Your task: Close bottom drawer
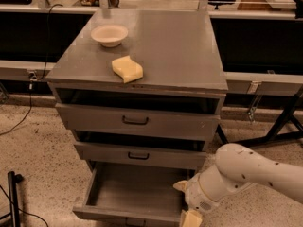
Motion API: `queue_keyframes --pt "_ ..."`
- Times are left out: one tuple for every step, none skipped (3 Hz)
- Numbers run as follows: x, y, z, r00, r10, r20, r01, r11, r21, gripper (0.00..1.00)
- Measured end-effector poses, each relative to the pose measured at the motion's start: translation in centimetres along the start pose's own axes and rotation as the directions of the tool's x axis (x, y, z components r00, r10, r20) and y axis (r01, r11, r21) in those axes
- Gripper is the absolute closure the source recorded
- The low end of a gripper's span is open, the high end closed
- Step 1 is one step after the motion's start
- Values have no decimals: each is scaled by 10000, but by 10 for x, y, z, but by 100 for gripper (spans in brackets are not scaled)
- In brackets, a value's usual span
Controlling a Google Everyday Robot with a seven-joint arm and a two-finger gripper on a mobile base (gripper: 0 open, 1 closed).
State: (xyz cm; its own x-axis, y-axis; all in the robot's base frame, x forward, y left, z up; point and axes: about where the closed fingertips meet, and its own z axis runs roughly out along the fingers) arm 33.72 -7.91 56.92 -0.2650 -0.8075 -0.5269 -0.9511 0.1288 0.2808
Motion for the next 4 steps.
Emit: queue_keyframes --pt "16 -24 52 9929 140 1181 -187 9991 389 0" --pt "30 -39 66 9753 -708 2092 280 9792 2012 0" --pt "33 -53 57 9704 -917 2235 233 9564 2913 0" --pt "46 -59 89 9785 -410 2022 -93 9704 2414 0"
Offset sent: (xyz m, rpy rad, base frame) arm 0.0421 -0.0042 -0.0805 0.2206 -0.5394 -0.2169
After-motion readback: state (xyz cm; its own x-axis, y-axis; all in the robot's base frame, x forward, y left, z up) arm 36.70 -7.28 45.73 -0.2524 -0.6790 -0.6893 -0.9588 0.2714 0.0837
